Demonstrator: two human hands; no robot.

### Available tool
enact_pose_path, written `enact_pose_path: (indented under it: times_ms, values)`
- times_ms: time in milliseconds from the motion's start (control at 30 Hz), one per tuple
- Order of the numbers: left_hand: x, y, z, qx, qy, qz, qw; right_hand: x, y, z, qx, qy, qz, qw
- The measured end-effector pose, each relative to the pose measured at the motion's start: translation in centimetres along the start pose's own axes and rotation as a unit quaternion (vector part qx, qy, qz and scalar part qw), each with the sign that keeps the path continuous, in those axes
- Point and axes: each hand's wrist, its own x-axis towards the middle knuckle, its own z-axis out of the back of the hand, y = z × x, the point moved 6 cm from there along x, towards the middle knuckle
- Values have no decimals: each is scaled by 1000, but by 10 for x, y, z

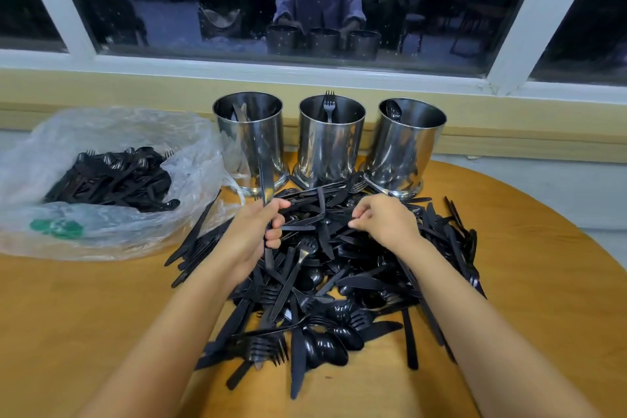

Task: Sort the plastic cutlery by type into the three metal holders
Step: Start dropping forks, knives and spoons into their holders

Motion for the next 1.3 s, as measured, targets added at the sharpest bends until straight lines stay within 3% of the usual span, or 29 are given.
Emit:
enact_pose_path:
  times_ms: [133,200,300,400,500,633,767,900,1200,1300]
  values:
    - [-1,-4,2,-12,-20,-20,1000,-1,-7,40,157,-142,43,976]
    - [-3,-9,3,-23,-41,-34,998,-8,-10,64,295,-209,63,930]
    - [-4,-17,1,-42,-64,-59,995,-20,-8,85,441,-240,66,862]
    - [-4,-19,-9,-18,-51,-66,996,-24,14,85,413,-155,103,891]
    - [-10,-14,-30,60,35,-45,997,-27,43,66,371,-49,153,915]
    - [-26,0,-51,117,133,-13,984,-27,63,42,385,-46,177,905]
    - [-26,4,-37,64,97,-5,993,-14,51,24,384,-57,116,914]
    - [-23,5,-19,-7,37,8,999,9,30,4,291,-61,37,954]
    - [-24,13,0,-47,6,15,999,46,50,-33,121,5,11,993]
    - [-25,12,5,-45,-1,16,999,53,49,-26,155,10,-16,988]
